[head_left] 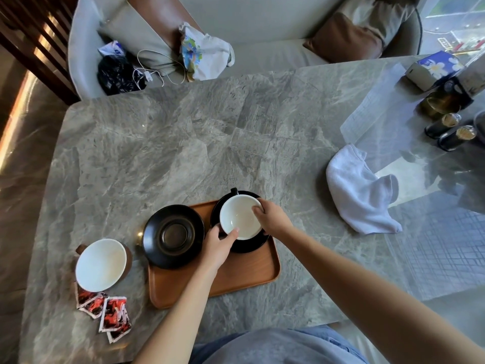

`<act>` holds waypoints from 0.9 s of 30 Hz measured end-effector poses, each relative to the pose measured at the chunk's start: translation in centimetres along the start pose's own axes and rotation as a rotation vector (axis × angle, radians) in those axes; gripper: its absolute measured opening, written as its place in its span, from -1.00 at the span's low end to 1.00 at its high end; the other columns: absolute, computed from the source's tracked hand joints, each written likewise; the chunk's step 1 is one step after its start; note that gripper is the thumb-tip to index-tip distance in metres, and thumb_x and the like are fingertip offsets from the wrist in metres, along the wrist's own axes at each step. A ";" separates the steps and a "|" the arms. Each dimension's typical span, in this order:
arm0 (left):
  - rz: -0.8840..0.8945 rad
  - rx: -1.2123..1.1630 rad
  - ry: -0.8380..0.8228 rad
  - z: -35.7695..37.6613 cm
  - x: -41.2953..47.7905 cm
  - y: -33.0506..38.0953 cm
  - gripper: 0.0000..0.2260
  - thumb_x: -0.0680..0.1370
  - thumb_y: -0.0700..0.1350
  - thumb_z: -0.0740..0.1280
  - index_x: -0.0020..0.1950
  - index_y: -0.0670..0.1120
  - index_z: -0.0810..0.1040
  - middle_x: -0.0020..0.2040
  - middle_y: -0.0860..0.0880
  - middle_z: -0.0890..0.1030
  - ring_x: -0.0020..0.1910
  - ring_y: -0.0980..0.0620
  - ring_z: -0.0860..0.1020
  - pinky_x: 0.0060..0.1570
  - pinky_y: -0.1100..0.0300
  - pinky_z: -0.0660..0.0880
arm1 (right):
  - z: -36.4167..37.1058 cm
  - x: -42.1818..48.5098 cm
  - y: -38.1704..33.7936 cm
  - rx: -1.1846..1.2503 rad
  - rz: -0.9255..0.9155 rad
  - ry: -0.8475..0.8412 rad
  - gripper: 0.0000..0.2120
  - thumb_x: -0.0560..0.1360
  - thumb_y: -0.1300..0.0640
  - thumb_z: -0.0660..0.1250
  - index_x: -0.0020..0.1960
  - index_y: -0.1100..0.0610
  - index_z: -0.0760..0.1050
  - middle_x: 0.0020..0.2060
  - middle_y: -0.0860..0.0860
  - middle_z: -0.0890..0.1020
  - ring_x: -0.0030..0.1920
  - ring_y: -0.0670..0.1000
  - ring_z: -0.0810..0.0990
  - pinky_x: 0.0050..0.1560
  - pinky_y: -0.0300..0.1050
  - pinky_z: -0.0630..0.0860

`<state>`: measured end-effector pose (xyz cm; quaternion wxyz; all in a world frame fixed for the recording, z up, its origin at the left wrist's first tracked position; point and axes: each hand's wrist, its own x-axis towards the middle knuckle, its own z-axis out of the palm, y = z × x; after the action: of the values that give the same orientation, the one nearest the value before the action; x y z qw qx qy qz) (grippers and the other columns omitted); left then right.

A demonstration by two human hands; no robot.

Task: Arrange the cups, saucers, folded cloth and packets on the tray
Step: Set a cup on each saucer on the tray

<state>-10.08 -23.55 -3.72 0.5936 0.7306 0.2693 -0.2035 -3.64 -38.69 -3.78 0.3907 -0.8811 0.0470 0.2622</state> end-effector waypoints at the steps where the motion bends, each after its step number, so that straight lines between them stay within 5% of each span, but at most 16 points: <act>1: -0.007 0.001 -0.014 -0.1 0.1 0.1 -0.70 0.49 -0.05 0.37 0.21 -0.06 0.49 0.15 -0.06 0.58 0.15 -0.03 0.54 0.23 -0.08 0.48 | 0.0 0.0 0.0 -0.012 -0.003 0.000 -0.72 0.57 0.08 0.10 0.20 0.12 0.45 -0.11 0.07 0.57 -0.11 0.12 0.59 -0.13 0.20 0.61; 16: -0.010 0.090 -0.027 -0.1 -0.2 0.8 -0.64 0.52 -0.04 0.33 0.28 -0.11 0.43 0.23 -0.08 0.50 0.20 -0.03 0.49 0.25 -0.05 0.47 | -0.4 0.4 -0.2 -0.081 -0.043 -0.018 -0.74 0.56 0.08 0.12 0.16 0.15 0.46 -0.16 0.08 0.57 -0.14 0.14 0.60 -0.14 0.21 0.60; 20: -0.003 0.094 -0.047 -0.1 -0.2 1.0 -0.65 0.54 -0.05 0.30 0.29 -0.12 0.42 0.24 -0.08 0.50 0.19 -0.03 0.49 0.25 -0.03 0.47 | -0.5 0.3 -0.2 -0.077 -0.040 -0.038 -0.72 0.58 0.01 0.14 0.18 0.14 0.44 -0.15 0.09 0.58 -0.19 0.15 0.62 -0.27 0.14 0.63; 27: -0.006 0.024 -0.016 -0.1 -1.4 0.5 -0.49 0.57 0.00 0.24 0.46 -0.11 0.19 0.40 -0.09 0.37 0.33 0.00 0.39 0.36 0.04 0.33 | -1.1 -0.2 -0.4 0.011 0.020 -0.066 -0.62 0.59 -0.11 0.10 0.22 0.15 0.38 -0.13 0.07 0.56 -0.20 0.12 0.61 -0.26 0.07 0.63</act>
<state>-10.84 -23.72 -2.41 0.5862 0.7352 0.2643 -0.2146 -3.26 -39.20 -2.84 0.3943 -0.8693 0.0447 0.2946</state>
